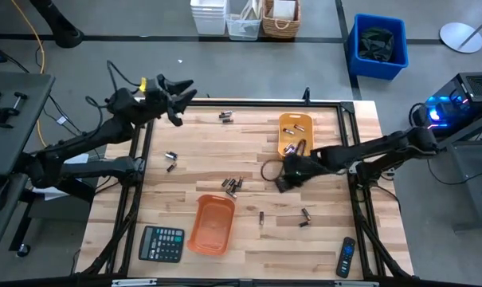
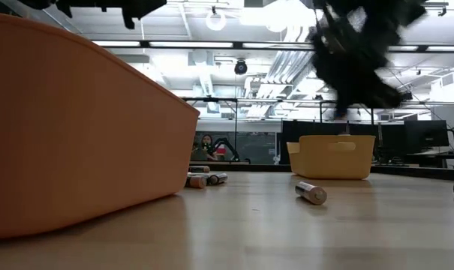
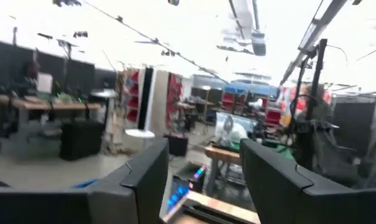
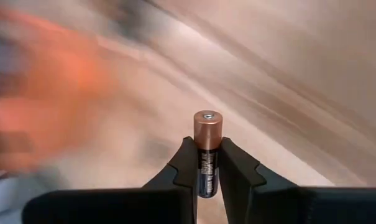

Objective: Sort batteries
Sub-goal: Put the black battery into the orange bin

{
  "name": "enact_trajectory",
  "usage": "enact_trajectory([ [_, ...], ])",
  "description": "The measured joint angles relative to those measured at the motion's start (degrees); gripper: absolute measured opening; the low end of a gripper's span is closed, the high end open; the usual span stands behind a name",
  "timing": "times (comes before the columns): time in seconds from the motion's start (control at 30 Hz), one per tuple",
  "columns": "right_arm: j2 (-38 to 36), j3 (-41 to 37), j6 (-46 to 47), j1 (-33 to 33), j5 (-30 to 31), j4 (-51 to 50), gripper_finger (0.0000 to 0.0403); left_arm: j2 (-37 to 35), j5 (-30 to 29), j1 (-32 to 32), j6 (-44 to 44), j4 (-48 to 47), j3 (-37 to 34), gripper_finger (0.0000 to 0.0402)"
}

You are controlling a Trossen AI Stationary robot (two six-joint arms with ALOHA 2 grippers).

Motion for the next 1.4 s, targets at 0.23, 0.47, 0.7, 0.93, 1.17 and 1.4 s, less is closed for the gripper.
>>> enact_trajectory([
  [0.23, 9.9, 13.3, -13.6, 0.6, -1.2, 13.0, 0.0032, -1.0, 0.0, 1.1, 0.9, -0.2, 0.0, 0.0188],
  [0.47, 30.4, 33.6, -30.4, 2.6, -9.9, 12.8, 0.0032, -1.0, 0.1, 1.1, 0.8, -1.7, 0.0, 0.0188],
  [0.7, 44.1, 47.0, -40.4, 3.2, -21.9, 12.1, 0.0039, -1.0, 0.1, 1.1, -5.0, -1.6, 0.0, 0.0188],
  [0.93, 45.3, 50.2, -40.9, 6.8, -16.3, 6.8, 0.0151, -1.0, 0.1, 1.0, -11.5, -1.5, 0.0, 0.0188],
  [1.17, 44.1, 56.6, -39.6, 9.0, -7.5, -16.0, 0.0207, -1.0, 0.1, 1.0, -12.8, -1.6, 0.0, 0.0188],
  [1.4, 44.1, 58.9, -6.9, 12.9, -1.6, -32.1, 0.0197, -1.0, 0.1, 1.0, -15.2, -1.7, 0.0, 0.0188],
])
